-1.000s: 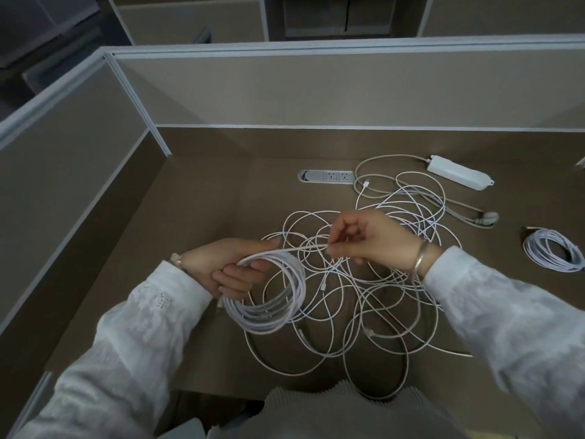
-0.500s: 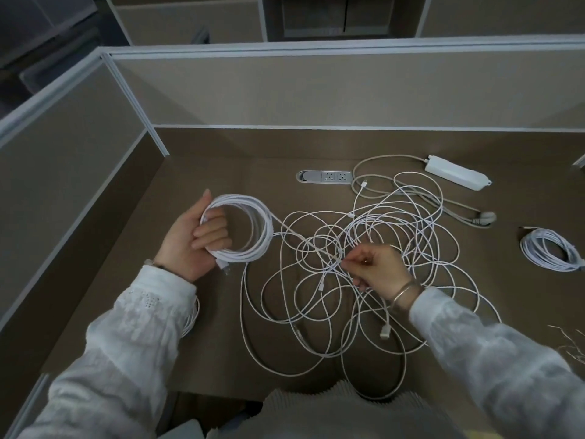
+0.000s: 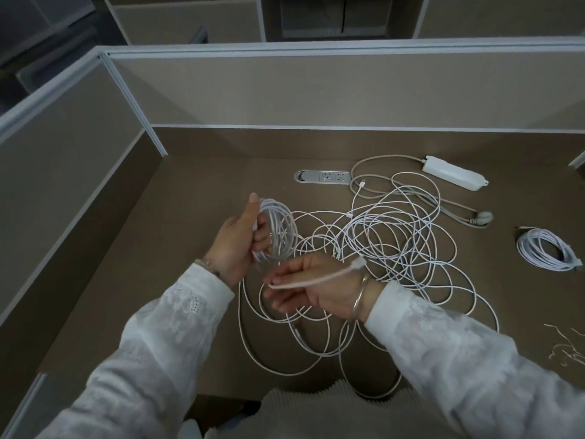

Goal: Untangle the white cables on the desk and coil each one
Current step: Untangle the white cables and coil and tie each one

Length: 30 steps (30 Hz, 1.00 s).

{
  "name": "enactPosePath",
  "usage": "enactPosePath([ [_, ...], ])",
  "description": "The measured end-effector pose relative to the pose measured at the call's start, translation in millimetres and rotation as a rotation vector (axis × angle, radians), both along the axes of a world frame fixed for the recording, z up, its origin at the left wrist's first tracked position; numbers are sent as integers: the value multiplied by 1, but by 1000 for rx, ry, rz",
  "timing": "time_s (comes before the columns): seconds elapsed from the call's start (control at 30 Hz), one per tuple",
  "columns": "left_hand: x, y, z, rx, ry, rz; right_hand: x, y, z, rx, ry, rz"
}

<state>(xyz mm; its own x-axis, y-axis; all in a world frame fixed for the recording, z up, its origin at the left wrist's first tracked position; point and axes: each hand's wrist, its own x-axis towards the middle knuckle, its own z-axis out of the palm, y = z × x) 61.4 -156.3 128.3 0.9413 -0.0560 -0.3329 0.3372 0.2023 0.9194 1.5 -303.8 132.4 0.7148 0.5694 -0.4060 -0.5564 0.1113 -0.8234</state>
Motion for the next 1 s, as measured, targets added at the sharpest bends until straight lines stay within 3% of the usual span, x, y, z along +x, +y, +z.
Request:
enactPosePath([
  [0.13, -9, -9, -2, -92, 41, 1, -3, 3, -1, 75, -20, -69],
  [0.37, -25, -24, -9, -7, 147, -115, -4, 5, 4, -90, -155, -233],
  [0.77, -35, -37, -8, -153, 330, -241, -9, 13, -6, -285, -178, -579],
  [0.9, -35, -41, -12, -159, 328, -247, -6, 11, -9, -283, -106, -556],
  [1.0, -34, -38, -15, -144, 347, -223, -6, 5, -12, -439, -216, -448],
])
